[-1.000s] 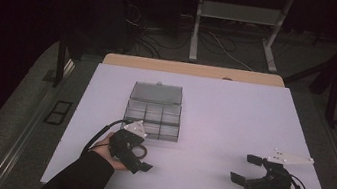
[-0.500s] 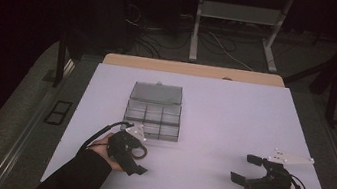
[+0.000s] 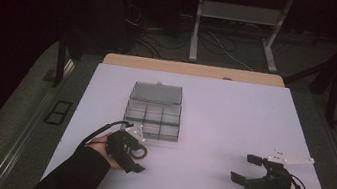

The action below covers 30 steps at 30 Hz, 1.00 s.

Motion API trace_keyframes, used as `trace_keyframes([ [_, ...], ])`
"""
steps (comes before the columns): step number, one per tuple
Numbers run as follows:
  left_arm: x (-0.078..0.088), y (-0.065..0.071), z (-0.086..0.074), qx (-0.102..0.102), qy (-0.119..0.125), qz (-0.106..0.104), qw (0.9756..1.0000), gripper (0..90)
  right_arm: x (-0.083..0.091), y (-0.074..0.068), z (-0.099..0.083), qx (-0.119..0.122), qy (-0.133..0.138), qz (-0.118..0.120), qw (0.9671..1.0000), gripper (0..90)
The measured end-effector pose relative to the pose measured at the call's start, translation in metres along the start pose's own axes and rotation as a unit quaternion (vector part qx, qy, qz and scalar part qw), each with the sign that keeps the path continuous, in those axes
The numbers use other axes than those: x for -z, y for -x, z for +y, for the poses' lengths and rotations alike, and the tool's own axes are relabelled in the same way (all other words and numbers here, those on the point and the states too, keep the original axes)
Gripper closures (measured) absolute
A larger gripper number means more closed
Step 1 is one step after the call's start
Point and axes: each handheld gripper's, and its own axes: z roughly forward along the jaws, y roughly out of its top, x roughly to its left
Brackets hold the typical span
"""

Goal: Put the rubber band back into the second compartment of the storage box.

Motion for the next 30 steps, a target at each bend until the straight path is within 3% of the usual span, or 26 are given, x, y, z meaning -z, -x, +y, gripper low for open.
trace_keyframes([
  [5, 0.0018, -0.0020, -0.0021, 0.001, 0.002, -0.002, 1.0000, 27.1, 0.0001, -0.0002, 0.0000, 0.000, -0.001, 0.000, 1.0000, 0.0],
  [9, 0.0034, -0.0027, -0.0036, -0.007, 0.000, -0.005, 1.0000, 39.5, -0.0001, 0.0002, 0.0000, -0.001, 0.001, 0.000, 1.0000, 0.0],
  [30, 0.0001, -0.0063, -0.0046, -0.015, -0.005, 0.016, 0.9997, 67.6, -0.0006, -0.0006, -0.0002, 0.000, -0.002, 0.000, 1.0000, 0.0],
])
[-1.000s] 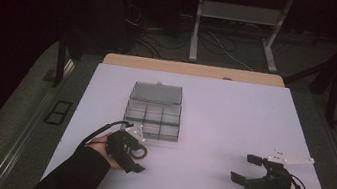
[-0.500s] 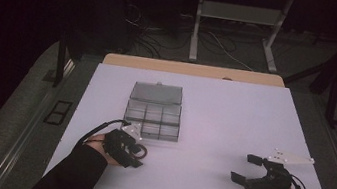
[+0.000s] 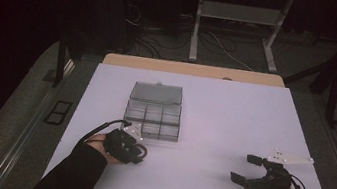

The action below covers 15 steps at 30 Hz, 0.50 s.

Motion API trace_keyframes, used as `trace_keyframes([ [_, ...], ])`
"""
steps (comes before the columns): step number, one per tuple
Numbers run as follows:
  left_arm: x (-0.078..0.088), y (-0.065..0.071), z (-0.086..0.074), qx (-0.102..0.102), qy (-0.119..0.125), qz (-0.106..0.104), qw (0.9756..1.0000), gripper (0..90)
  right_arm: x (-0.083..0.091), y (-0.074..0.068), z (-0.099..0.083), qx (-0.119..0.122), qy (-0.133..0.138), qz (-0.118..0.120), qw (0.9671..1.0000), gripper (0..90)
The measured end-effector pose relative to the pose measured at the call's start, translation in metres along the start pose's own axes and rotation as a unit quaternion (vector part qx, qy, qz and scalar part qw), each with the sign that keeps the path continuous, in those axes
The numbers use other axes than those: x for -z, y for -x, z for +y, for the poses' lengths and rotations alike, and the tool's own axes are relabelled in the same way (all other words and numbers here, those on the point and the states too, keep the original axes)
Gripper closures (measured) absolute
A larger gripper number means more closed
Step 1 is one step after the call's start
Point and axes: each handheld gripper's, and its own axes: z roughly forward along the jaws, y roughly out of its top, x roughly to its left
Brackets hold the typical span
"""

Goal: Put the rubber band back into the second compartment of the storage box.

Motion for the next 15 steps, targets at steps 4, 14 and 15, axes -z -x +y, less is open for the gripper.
trace_keyframes([
  [4, 0.0001, -0.0010, -0.0003, 0.006, 0.000, 0.000, 1.0000, 71.8, -0.0001, -0.0001, 0.0000, 0.001, -0.001, 0.000, 1.0000, 0.0],
  [14, -0.0002, -0.0027, -0.0019, 0.007, 0.003, 0.001, 1.0000, 82.5, 0.0001, 0.0001, 0.0000, 0.001, 0.001, 0.000, 1.0000, 0.0],
  [15, 0.0001, -0.0032, -0.0023, 0.009, 0.002, 0.000, 1.0000, 82.5, 0.0001, 0.0001, 0.0000, 0.001, 0.001, 0.000, 1.0000, 0.0],
])
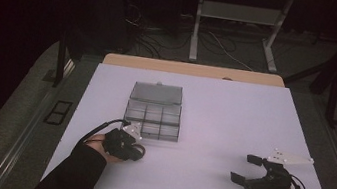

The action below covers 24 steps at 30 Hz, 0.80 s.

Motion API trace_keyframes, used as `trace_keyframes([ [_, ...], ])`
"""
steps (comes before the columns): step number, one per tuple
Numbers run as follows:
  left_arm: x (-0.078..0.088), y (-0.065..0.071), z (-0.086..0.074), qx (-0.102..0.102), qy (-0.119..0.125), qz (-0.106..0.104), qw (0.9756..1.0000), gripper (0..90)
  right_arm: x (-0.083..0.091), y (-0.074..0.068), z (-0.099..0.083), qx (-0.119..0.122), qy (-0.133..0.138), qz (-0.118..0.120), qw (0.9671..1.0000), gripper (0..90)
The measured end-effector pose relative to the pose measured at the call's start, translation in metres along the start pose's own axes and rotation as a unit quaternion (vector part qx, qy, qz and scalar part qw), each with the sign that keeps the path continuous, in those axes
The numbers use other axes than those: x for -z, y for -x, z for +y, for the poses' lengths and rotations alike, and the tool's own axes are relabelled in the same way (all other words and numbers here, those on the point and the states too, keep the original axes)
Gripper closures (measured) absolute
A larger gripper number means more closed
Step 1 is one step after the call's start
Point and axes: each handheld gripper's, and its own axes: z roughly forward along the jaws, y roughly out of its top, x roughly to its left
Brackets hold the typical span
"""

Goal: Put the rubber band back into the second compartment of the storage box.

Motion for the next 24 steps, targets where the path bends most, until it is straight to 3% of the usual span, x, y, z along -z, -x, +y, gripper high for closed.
trace_keyframes([
  [8, 0.001, -0.004, -0.005, 0.035, 0.017, -0.015, 0.9992, 85.2, 0.000, 0.000, 0.000, 0.000, 0.000, 0.000, 1.0000, 0.0],
  [24, 0.018, -0.007, -0.010, 0.045, 0.046, -0.003, 0.9980, 85.4, 0.000, 0.000, -0.001, -0.001, -0.002, -0.002, 1.0000, 0.0],
])
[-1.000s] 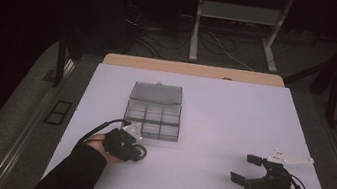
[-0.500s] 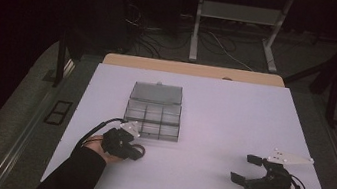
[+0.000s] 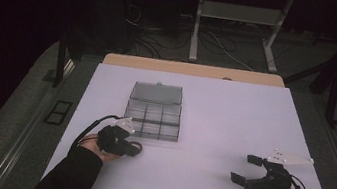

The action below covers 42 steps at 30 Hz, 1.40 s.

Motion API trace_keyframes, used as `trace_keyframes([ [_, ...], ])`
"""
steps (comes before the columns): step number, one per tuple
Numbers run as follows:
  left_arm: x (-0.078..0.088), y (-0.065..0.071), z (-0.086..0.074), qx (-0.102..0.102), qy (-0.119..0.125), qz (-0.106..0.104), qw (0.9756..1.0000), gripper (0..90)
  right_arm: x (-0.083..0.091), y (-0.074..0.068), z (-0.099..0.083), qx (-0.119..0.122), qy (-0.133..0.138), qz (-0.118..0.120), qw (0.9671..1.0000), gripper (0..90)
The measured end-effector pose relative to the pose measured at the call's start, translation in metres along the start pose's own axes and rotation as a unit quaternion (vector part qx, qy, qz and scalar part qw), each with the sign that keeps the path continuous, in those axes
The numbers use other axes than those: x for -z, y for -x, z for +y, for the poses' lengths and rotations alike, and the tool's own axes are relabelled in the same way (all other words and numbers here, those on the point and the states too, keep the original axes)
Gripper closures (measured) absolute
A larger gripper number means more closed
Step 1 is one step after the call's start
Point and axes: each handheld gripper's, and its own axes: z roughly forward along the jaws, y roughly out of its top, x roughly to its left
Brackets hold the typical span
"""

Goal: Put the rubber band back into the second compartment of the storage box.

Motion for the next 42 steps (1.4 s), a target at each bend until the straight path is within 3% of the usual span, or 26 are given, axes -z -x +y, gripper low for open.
trace_keyframes([
  [23, 0.022, 0.008, 0.027, -0.038, 0.016, -0.002, 0.9992, 85.2, -0.001, 0.000, 0.000, 0.003, -0.003, -0.001, 1.0000, 0.0],
  [42, 0.041, 0.004, 0.052, -0.048, 0.028, 0.010, 0.9984, 85.1, -0.001, 0.001, 0.000, 0.004, -0.001, -0.001, 1.0000, 0.0],
])
